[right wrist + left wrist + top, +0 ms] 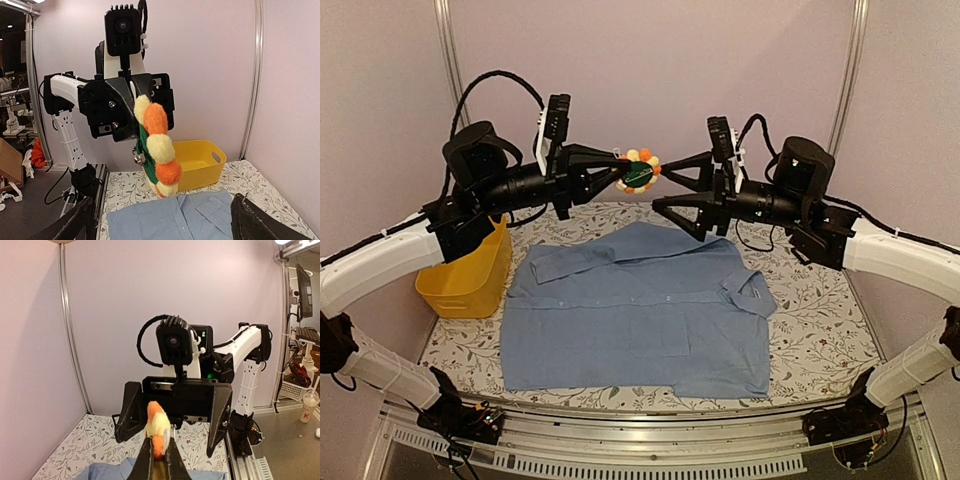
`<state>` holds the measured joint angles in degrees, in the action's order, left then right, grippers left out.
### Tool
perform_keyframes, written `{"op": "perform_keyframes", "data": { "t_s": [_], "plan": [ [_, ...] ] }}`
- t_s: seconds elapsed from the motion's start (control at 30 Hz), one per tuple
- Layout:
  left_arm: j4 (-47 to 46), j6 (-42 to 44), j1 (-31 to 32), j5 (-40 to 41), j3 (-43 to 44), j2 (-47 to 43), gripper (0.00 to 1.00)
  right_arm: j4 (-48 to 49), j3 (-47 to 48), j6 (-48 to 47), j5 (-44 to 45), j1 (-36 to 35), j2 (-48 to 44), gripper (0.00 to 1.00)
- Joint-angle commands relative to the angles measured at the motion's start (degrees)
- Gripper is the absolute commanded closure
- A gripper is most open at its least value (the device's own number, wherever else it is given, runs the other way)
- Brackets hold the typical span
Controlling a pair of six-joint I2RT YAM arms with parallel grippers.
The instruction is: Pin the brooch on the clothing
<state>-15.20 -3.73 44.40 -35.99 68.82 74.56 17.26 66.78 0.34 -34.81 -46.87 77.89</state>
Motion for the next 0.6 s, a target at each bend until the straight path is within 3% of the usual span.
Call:
{"op": "perform_keyframes", "data": {
  "t_s": [0.0, 0.17, 0.33, 0.43, 0.57],
  "plan": [
    [-12.17, -6.08, 0.61, -0.01, -1.05, 1.03, 1.00, 14.16, 2.99, 8.10, -3.00, -1.16, 5.28, 0.16],
    [-14.12, -8.64, 0.68, -1.52, -1.23, 2.14, 1.00, 13.65, 5.52, 9.82, -8.47, -1.20, 8.34, 0.47],
    [-13.61, -9.07, 0.82, -1.81, -1.42, 2.29, 1.00, 14.22, 5.31, 10.00, -9.35, -1.21, 7.88, 0.52],
    [-13.30, -9.07, 0.78, -2.08, -1.27, 2.42, 1.00, 14.30, 5.37, 9.70, -8.81, -1.21, 7.43, 0.61],
    [-13.01, -9.45, 0.78, -2.66, -1.15, 2.75, 1.00, 14.38, 6.02, 9.71, -8.17, -1.21, 7.45, 0.62]
  ]
}}
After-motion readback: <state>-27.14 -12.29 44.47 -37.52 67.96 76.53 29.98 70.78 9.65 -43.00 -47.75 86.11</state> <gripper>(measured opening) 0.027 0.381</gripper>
